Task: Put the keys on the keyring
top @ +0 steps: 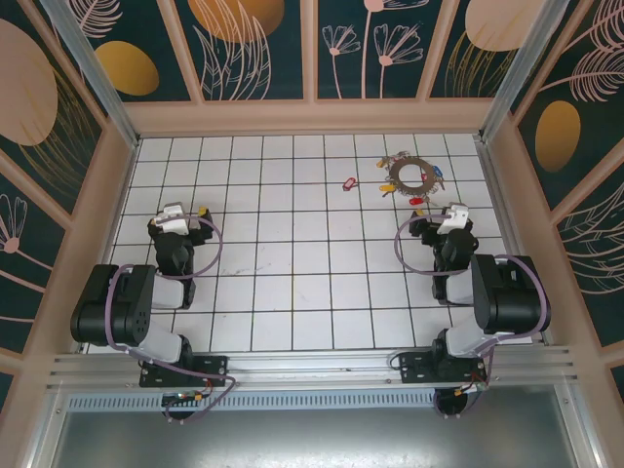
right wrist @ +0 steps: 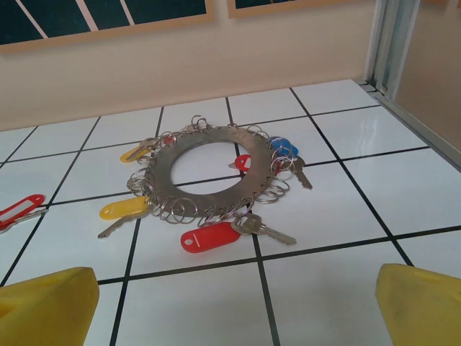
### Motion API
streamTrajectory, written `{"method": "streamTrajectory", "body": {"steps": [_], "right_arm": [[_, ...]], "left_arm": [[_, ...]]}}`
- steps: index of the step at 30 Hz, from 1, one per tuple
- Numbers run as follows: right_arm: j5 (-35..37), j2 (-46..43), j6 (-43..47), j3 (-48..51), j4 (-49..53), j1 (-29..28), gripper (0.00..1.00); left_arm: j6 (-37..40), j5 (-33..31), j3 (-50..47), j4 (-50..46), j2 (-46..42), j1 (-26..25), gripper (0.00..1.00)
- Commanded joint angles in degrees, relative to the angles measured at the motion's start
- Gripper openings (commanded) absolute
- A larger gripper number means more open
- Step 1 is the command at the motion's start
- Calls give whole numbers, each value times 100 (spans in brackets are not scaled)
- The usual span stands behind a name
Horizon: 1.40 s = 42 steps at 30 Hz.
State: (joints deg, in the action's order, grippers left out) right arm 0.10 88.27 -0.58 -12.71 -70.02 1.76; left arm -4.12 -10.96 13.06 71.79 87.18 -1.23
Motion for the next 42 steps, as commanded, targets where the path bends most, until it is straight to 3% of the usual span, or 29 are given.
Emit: {"method": "streamTrajectory", "body": {"steps": [1, 33, 35, 38, 42], "right_arm": [[-10, -5, -58, -78, -118, 9, 99], [-88, -6, -75, -78, -108, 42, 99], [-28, -158, -110, -131, 65, 48, 99], [169, -1093, -194, -406, 1308, 49, 99], [918, -1702, -1022, -1833, 4192, 109, 99]], "left_arm": [[-63, 37, -4, 210, -7, 32, 99], [-54, 63, -4, 200, -22, 28, 99], [33, 295, -55, 170, -226, 31, 99], [-86, 273, 351, -1510, -1267, 29, 99], [-1048, 275, 1283, -3894, -2597, 27, 99]]}}
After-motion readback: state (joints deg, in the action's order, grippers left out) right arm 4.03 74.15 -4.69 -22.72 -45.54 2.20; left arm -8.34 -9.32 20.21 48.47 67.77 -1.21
